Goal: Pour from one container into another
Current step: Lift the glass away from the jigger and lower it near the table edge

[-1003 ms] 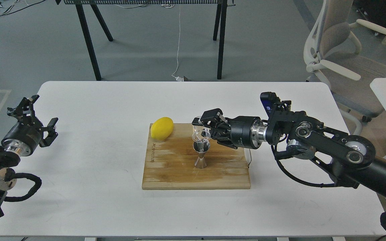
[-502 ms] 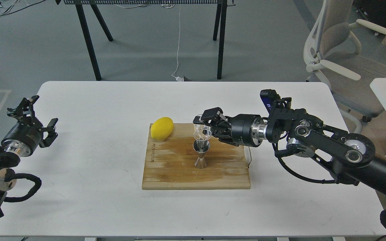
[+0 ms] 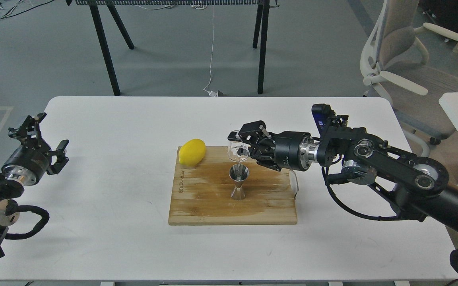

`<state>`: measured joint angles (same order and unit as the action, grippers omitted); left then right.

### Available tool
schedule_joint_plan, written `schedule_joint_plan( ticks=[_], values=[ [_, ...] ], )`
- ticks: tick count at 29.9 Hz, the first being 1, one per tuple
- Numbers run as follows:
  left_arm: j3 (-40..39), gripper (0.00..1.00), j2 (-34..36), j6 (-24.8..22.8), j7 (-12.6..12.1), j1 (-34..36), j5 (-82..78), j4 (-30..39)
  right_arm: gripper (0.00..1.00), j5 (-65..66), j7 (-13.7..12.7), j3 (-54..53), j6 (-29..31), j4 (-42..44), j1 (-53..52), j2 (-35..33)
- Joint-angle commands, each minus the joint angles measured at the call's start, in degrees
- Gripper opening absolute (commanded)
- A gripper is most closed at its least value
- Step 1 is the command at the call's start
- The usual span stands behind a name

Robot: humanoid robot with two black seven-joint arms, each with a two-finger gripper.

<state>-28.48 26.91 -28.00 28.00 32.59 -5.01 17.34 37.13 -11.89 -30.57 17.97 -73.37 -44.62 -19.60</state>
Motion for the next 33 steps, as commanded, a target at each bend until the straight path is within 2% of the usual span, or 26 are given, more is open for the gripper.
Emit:
schedule_joint_plan(
  ticks=[1, 9, 21, 26, 33],
  values=[
    [0.0, 0.99, 0.1, 0.0, 0.0, -0.1, 0.0, 0.0, 0.16, -7.8, -0.1, -3.2, 0.0, 0.0, 0.3, 0.0],
    [0.0, 0.99, 0.0, 0.0, 0.0, 0.0, 0.0, 0.0, 0.15, -30.7, -0.2, -15.3, -0.8, 0.4, 8.9, 1.9],
    [0.0, 0.99, -0.8, 0.0, 0.0, -0.1, 0.0, 0.1, 0.14, -55.2, 0.5, -43.9, -2.1, 1.6, 34.7, 8.8],
    [-0.1, 0.99, -0.9, 0.0, 0.0, -0.3, 0.0, 0.0, 0.14, -61.3, 2.3, -49.0, -6.3, 5.2, 41.1, 8.7],
    [0.0, 0.99, -1.2, 0.0, 0.0, -0.4, 0.0, 0.0, 0.14, -62.9, 2.5, -50.1, -7.9, 10.1, 45.0, 8.4]
  ],
)
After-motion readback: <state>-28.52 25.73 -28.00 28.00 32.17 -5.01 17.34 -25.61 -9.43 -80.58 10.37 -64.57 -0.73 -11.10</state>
